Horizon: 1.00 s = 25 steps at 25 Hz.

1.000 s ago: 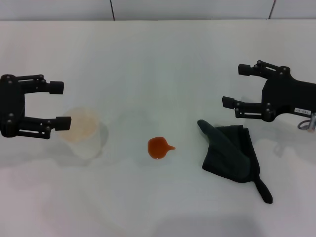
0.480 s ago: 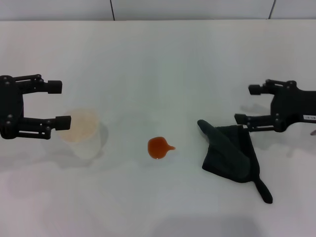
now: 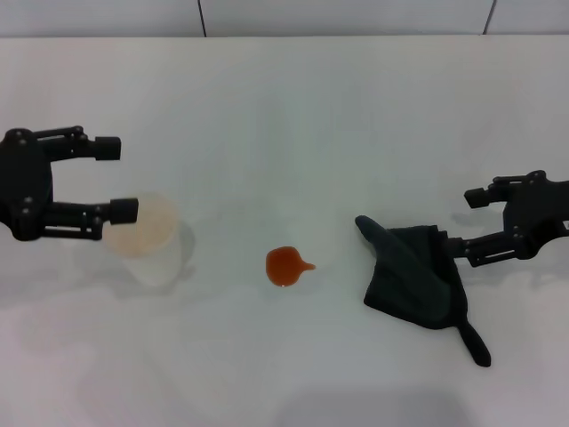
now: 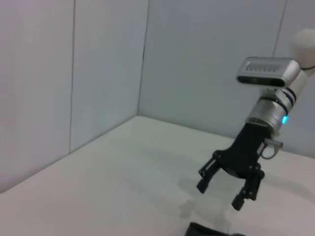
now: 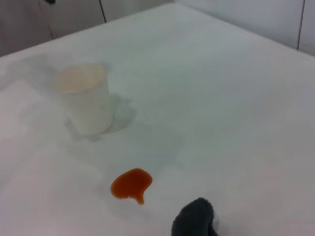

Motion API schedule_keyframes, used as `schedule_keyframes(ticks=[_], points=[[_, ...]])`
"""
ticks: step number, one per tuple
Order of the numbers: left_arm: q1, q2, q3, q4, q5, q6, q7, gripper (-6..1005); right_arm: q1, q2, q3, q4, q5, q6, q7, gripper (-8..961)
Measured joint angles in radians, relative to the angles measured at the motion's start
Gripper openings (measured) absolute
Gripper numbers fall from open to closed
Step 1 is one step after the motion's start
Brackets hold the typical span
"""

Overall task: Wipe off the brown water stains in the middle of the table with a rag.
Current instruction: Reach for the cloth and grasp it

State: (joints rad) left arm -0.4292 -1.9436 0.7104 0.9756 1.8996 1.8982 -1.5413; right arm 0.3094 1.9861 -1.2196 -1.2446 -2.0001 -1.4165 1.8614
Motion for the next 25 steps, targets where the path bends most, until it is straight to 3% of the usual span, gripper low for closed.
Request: schedule_keyframes(ticks=[8,12,25], points=[[0.013,0.000,0.000,0.001,-0.047,-0.010,-0.005,892,0.024,0.004,0.006,-0.057,-0.113,-0.062,0.112,872],[0.017,-0.001,0.000,0.000,-0.049,-0.012,0.003,892,0.054,0.015,0.001,-0.080,-0.173,-0.098,0.164,871],[0.015,0.001,0.011,0.010,-0.031,-0.024,0.037,893,0.069,0.023,-0.074,-0.092,-0.184,-0.102,0.203,868]])
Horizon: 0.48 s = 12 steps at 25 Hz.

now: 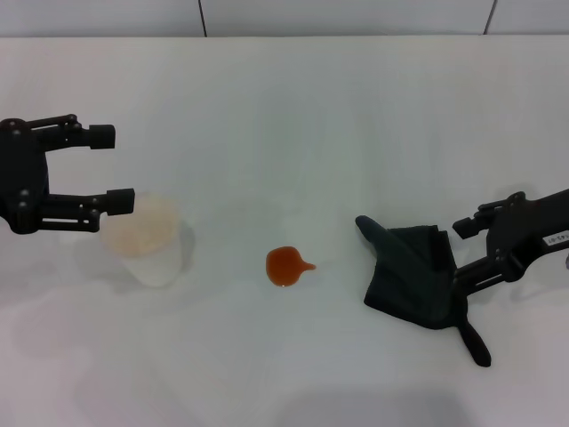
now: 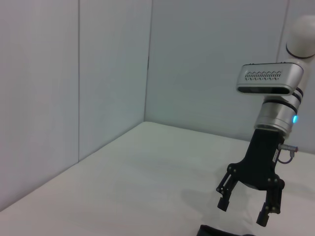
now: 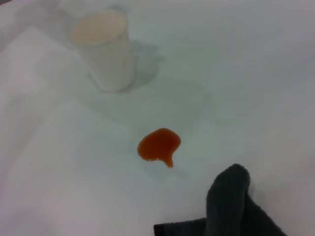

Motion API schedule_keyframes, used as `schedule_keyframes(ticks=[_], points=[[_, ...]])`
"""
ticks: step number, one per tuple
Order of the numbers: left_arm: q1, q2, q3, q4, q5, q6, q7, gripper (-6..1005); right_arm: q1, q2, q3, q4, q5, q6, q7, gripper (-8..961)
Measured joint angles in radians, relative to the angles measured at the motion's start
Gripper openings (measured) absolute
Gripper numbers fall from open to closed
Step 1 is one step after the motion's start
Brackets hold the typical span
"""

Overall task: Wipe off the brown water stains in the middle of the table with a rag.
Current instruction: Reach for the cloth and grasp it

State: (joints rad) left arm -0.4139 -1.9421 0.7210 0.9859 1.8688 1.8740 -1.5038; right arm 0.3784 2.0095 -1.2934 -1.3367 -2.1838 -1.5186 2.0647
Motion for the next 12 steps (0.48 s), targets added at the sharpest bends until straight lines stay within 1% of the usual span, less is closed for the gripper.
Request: schedule_keyframes(ticks=[7,12], points=[[-0.003,-0.002,0.000,0.002,0.006,0.001,0.021,892,0.002,0.001,-0.053,0.001,-0.009,0.039,0.035,868],[-0.007,-0.002,0.000,0.002,0.007,0.001,0.022,892,0.021,0.002,-0.076,-0.001,-0.043,0.081,0.065,868]])
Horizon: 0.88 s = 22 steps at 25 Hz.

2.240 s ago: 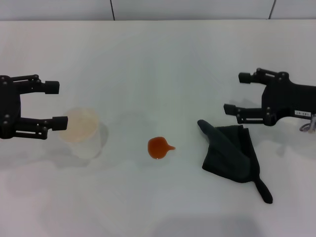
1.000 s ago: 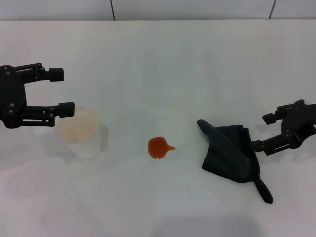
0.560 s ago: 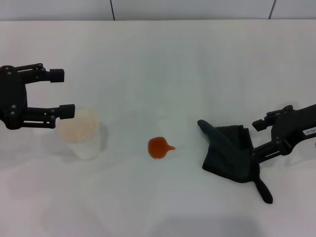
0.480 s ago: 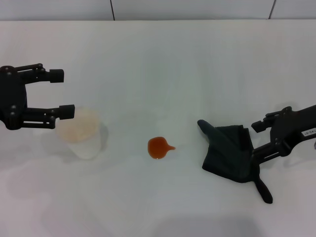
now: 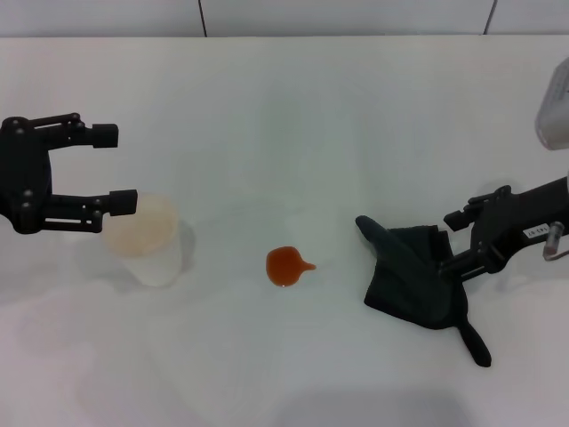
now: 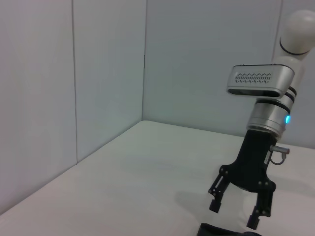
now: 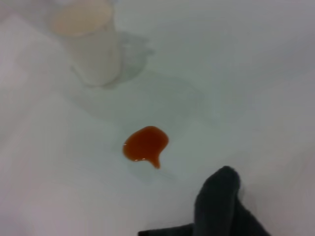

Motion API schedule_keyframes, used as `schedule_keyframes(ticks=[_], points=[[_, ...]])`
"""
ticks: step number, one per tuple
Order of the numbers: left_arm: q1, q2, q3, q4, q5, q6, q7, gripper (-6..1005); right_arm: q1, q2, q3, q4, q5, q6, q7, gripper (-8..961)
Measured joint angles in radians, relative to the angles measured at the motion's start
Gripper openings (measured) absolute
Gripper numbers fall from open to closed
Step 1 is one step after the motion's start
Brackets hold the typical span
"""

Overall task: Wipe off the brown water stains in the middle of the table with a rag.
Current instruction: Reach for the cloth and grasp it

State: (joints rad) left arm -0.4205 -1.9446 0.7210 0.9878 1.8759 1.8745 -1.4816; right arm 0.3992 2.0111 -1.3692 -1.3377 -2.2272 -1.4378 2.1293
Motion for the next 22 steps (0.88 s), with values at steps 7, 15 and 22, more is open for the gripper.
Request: schedule_keyframes(ticks=[7,15,22], points=[[-0.001,-0.003,0.000,0.000,-0.004,0.000,0.000,893,0.002,0.000,-0.030,0.000,-0.006,0.013,0.001,869],[0.005,-0.004,0.000,0.000,-0.008,0.001,0.001,892,-0.007,0.001,-0.100,0.000,-0.006,0.044,0.001,869],[0.004,-0.004,0.000,0.000,-0.008,0.000,0.008,892,-0.004,0.001,-0.147,0.012,-0.006,0.089,0.001,855]])
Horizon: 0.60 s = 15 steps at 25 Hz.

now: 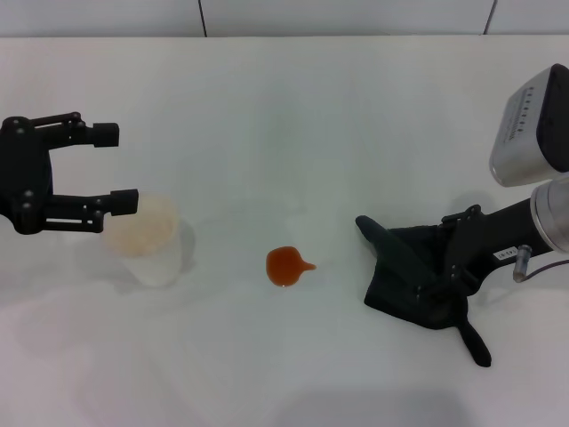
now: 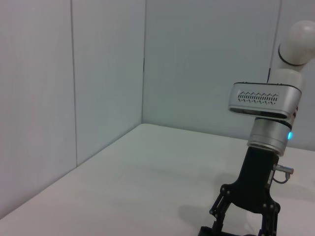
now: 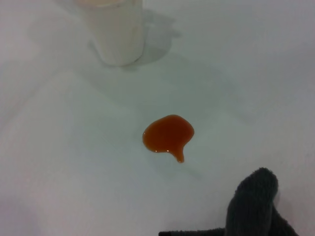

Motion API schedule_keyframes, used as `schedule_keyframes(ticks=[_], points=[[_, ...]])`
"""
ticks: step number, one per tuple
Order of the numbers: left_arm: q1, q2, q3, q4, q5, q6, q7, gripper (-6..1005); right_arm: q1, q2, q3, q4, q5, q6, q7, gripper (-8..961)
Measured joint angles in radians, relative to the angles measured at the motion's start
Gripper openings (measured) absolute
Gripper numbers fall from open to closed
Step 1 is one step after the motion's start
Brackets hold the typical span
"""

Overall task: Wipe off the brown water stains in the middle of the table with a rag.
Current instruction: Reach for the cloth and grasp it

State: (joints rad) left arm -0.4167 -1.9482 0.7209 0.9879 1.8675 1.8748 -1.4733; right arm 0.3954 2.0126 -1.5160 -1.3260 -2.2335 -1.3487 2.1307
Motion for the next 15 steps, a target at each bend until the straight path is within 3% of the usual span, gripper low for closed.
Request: schedule_keyframes(ticks=[15], points=[[-0.001,0.000,0.000,0.000,0.004,0.000,0.012,892,-0.004,0.000,-0.042,0.007,0.005,0.038,0.000,819]])
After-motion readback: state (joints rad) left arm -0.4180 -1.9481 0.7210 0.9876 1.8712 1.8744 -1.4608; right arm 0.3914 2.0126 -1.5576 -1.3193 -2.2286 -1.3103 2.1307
